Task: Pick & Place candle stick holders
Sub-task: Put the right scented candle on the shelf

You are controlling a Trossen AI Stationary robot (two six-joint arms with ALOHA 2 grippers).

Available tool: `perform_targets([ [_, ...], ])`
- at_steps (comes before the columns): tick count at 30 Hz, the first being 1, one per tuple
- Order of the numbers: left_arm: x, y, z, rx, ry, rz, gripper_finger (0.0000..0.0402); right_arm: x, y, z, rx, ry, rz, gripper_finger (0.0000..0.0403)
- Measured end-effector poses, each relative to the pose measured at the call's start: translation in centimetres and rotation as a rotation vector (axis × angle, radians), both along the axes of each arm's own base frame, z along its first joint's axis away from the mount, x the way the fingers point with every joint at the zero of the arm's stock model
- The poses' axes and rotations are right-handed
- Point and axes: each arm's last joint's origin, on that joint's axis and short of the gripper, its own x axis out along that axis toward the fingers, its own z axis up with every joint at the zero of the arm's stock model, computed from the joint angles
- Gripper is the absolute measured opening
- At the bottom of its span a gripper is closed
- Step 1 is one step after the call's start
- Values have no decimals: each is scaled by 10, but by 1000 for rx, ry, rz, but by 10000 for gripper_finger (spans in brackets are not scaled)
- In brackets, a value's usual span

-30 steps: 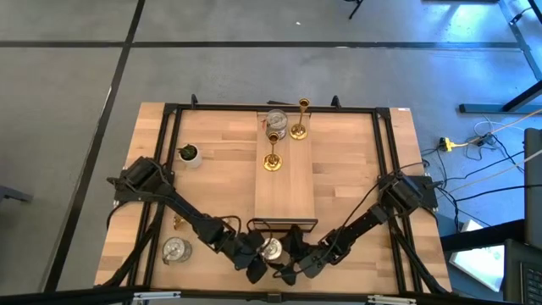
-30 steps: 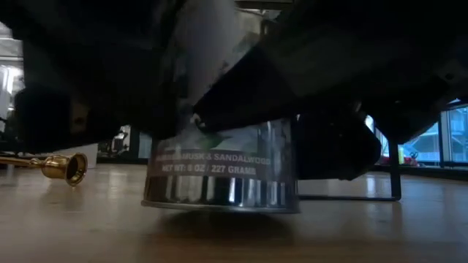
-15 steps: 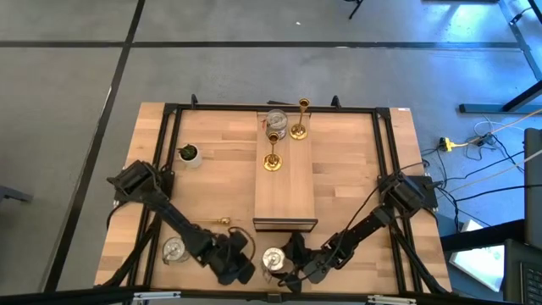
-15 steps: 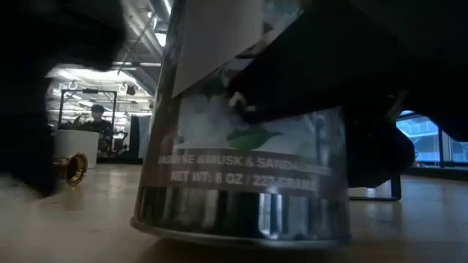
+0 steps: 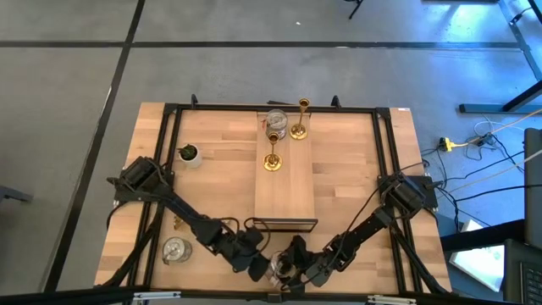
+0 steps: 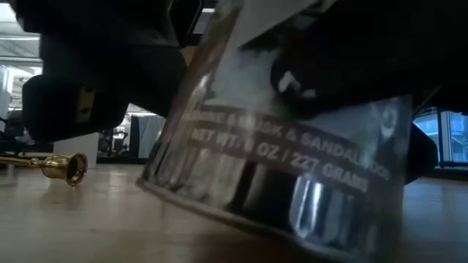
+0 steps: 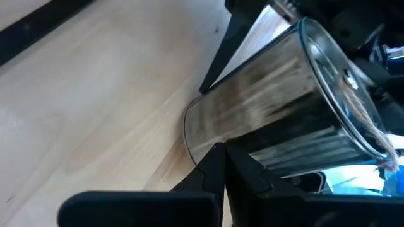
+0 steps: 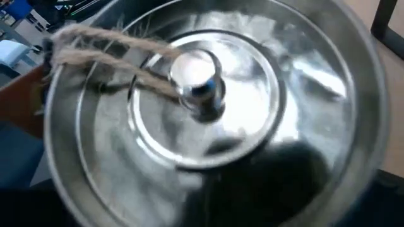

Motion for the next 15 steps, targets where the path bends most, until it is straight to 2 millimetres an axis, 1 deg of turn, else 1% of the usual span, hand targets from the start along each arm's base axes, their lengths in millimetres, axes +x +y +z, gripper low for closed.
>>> perform_targets([
  [5,0,0,0,-11,8,-14,1,0,-1,0,-6,0,-6,395],
  [12,1,-6,-6,-49,31,-59,1,2,-3,-9,5,4,-47,395],
  [15,6,-7,-12,-79,13,-73,1,2,-3,-11,7,0,-53,395],
])
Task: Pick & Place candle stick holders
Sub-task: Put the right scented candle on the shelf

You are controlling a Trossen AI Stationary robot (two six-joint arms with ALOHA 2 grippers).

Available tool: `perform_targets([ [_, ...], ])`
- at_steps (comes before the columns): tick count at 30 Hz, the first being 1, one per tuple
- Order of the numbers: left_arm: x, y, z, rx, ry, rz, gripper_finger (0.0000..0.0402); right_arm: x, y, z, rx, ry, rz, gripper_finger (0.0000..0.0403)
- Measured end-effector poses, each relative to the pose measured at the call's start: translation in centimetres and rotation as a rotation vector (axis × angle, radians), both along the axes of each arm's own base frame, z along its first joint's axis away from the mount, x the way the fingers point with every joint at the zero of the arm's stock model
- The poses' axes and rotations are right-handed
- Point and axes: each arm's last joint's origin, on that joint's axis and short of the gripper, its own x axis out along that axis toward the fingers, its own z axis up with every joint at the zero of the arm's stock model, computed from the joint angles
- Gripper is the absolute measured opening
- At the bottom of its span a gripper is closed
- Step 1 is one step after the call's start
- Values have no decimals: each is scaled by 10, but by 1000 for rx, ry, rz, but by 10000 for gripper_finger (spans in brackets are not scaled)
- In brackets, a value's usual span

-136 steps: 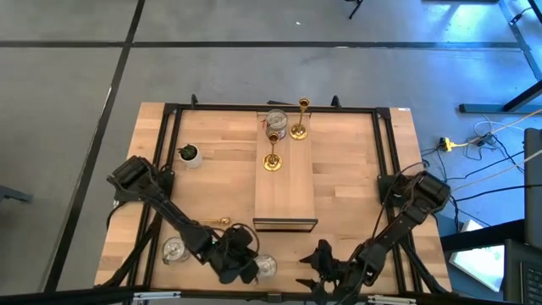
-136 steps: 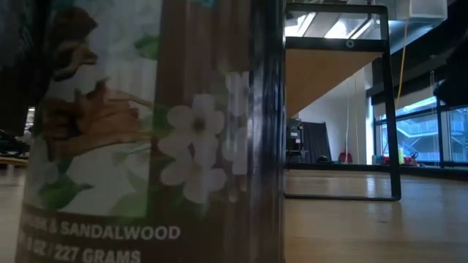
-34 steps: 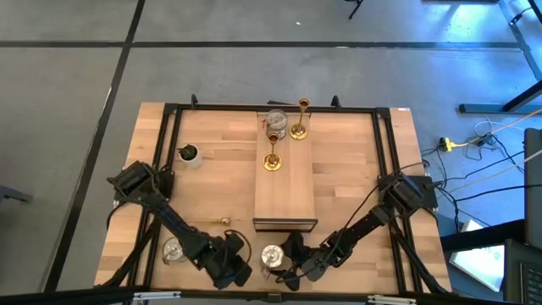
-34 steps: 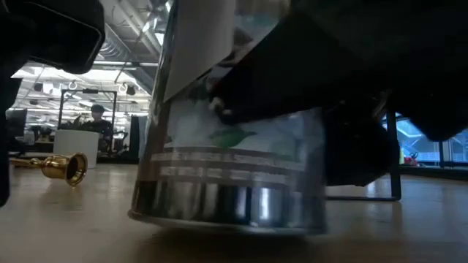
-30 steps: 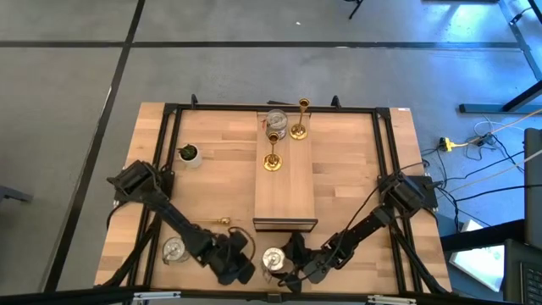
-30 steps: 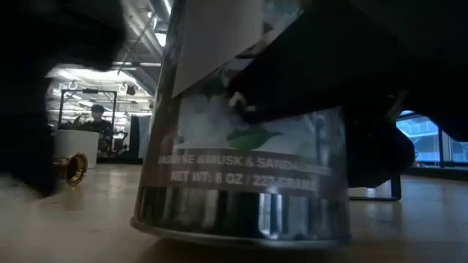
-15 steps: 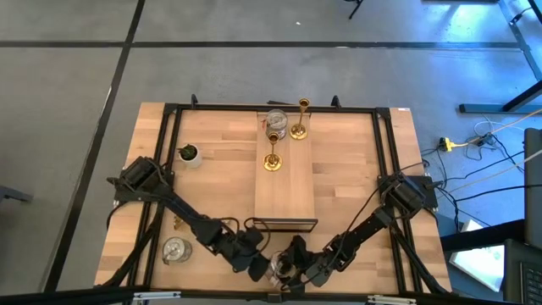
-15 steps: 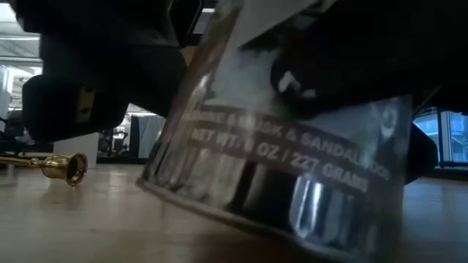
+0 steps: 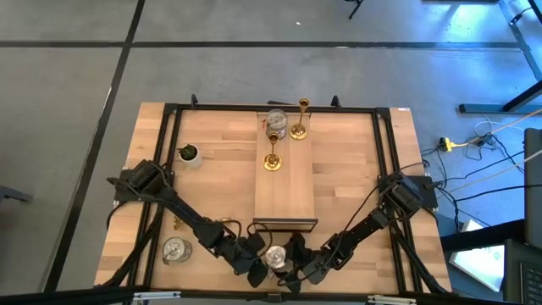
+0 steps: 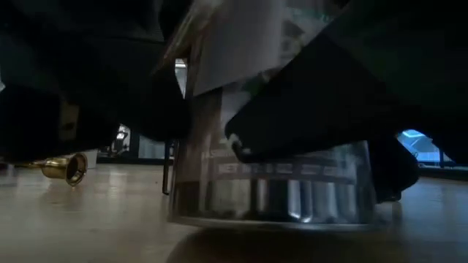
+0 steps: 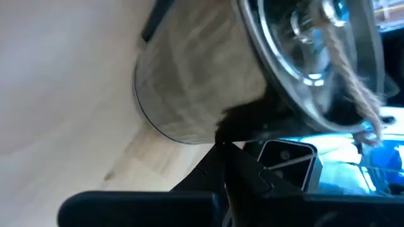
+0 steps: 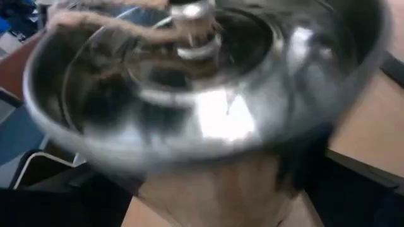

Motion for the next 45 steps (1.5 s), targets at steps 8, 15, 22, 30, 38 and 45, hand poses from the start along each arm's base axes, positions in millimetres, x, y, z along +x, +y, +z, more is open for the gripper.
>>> perform_targets([
  [8,12,-10,-9,13,12,-41,1,3,-1,1,3,-20,9,395],
  [15,3,-17,-6,51,67,-31,1,3,0,1,13,-20,22,394],
  [22,-31,-21,-1,150,247,58,1,2,0,2,14,-21,26,394],
  [30,-14,-8,6,170,141,105,1,2,1,2,13,-22,27,394],
  [38,5,7,8,145,92,40,1,2,2,2,22,-23,38,394],
  [45,16,7,2,97,35,31,1,2,3,4,31,-26,45,394],
])
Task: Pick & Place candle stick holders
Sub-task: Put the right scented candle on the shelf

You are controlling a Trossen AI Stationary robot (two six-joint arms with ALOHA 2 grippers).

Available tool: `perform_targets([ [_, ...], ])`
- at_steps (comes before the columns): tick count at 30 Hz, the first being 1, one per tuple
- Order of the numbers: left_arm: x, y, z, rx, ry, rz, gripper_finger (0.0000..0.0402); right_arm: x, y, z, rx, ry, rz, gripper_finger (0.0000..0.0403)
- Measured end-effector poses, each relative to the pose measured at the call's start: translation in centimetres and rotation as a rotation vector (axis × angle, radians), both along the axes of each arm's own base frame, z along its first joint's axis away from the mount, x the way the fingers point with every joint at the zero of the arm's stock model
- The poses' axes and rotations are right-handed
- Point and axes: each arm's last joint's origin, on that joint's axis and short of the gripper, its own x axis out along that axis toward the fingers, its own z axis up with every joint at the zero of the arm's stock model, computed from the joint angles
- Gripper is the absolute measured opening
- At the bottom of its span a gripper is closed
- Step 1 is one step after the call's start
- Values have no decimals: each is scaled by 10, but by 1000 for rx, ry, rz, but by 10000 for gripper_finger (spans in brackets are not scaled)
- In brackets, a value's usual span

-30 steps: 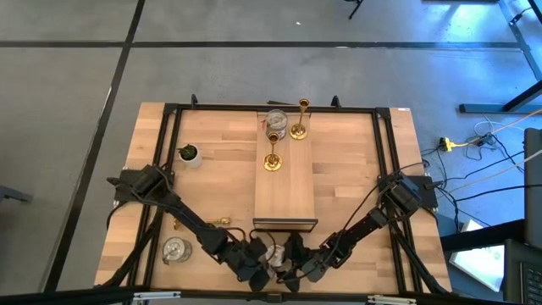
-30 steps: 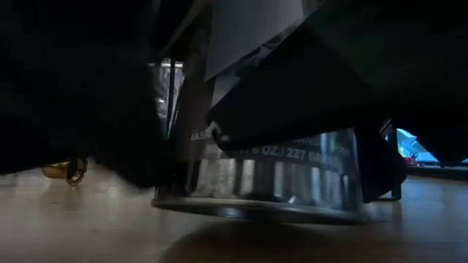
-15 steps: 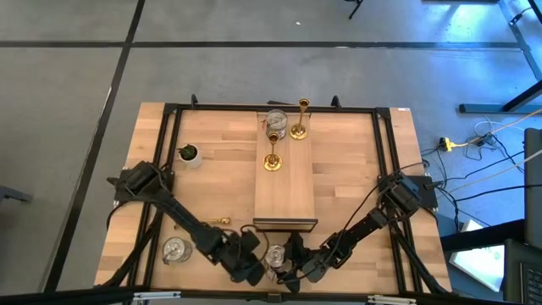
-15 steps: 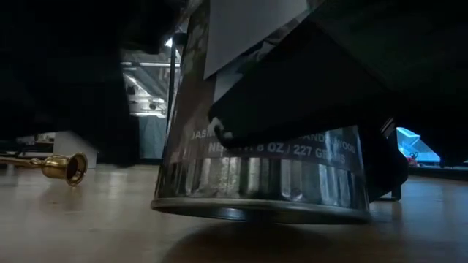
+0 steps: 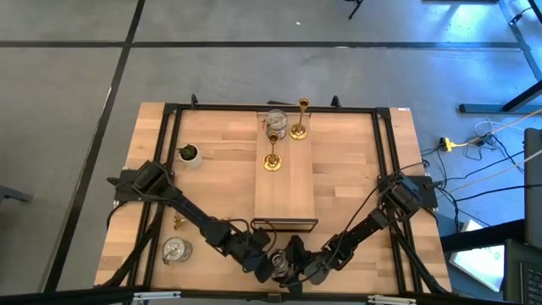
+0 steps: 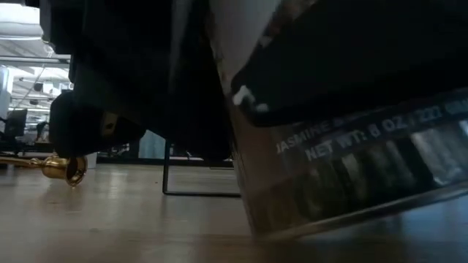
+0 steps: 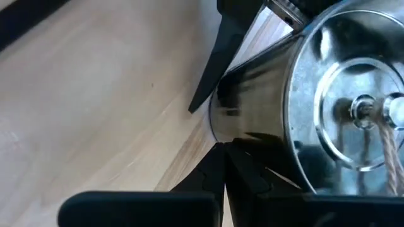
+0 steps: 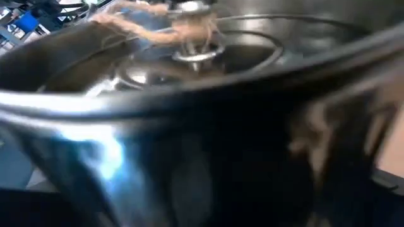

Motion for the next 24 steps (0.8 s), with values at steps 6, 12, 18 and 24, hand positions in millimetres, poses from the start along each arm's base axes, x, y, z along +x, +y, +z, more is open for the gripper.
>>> perform_targets([
  [6,-2,-4,-1,-18,7,-24,1,0,0,0,3,4,4,387],
  [12,-2,-5,0,-28,4,-36,1,0,-1,0,6,5,6,356],
  [18,-2,-6,0,-27,4,-40,1,0,1,1,18,4,22,356],
  [24,-6,-11,0,-11,-4,-40,1,4,9,7,25,11,105,355],
])
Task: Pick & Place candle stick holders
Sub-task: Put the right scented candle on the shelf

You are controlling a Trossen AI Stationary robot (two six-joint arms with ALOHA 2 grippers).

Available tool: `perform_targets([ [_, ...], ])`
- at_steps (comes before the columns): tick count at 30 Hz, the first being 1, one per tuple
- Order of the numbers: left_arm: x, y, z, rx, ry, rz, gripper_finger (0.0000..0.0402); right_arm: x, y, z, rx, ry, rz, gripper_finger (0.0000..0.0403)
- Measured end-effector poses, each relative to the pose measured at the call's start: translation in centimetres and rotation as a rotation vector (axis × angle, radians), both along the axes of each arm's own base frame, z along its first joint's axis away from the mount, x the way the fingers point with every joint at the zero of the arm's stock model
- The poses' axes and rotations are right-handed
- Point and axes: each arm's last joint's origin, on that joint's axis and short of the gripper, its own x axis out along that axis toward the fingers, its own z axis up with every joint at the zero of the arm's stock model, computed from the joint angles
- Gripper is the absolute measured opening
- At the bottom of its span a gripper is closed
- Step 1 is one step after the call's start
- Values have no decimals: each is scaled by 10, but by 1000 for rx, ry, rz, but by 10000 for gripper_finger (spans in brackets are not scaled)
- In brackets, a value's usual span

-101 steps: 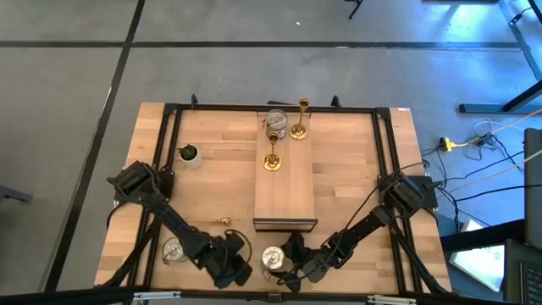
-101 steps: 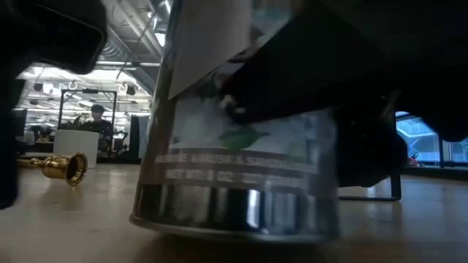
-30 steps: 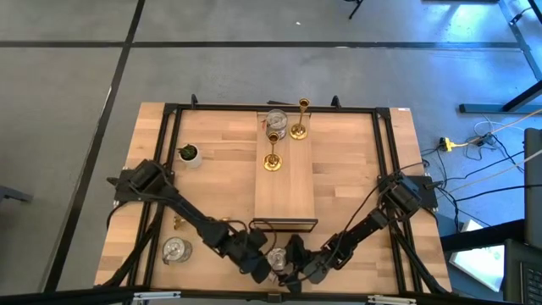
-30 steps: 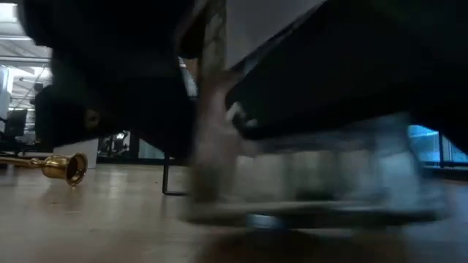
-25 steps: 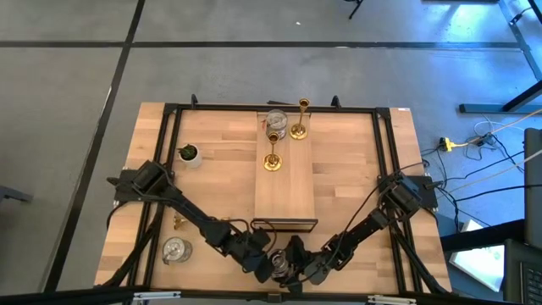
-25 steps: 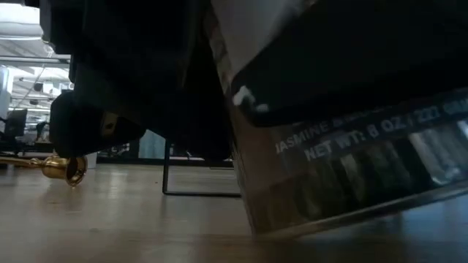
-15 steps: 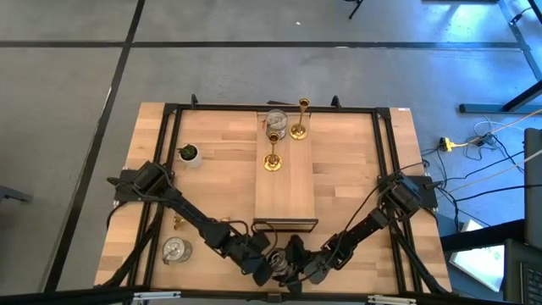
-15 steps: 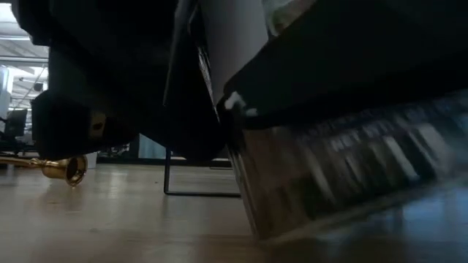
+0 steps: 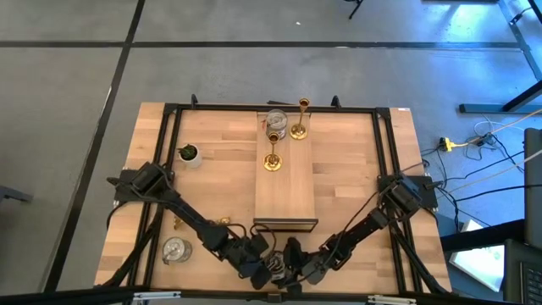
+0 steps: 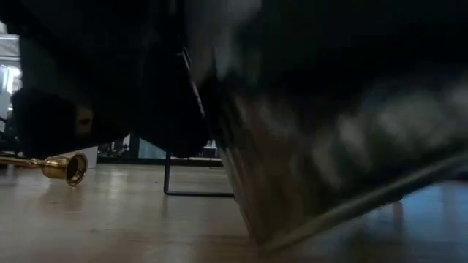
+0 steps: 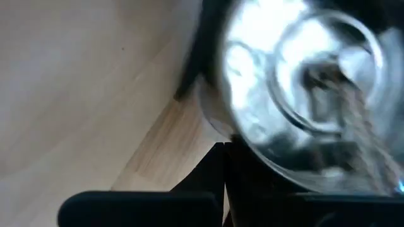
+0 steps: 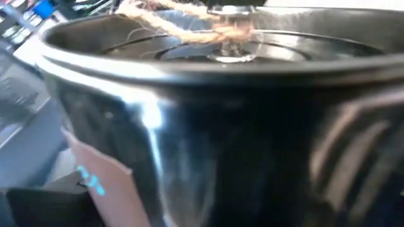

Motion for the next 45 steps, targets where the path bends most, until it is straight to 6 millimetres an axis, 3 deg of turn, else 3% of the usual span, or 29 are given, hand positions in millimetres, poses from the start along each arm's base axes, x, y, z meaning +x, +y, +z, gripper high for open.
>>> perform_targets([
  [7,-20,-7,3,67,56,123,1,12,15,36,-42,5,121,354],
  [12,-56,-9,23,157,90,341,1,20,22,60,-114,9,165,354],
  [17,-94,-10,46,211,13,533,1,26,27,76,-208,9,222,354],
  [25,-105,-12,57,188,-54,585,1,46,23,111,-350,-19,279,354],
  [33,-106,-12,58,179,-83,624,1,71,6,153,-495,-75,315,354],
  [40,-121,-17,56,149,-86,675,1,97,-32,165,-547,-73,305,354],
  [45,-134,-21,55,188,-56,646,1,115,-57,190,-492,-121,295,354],
])
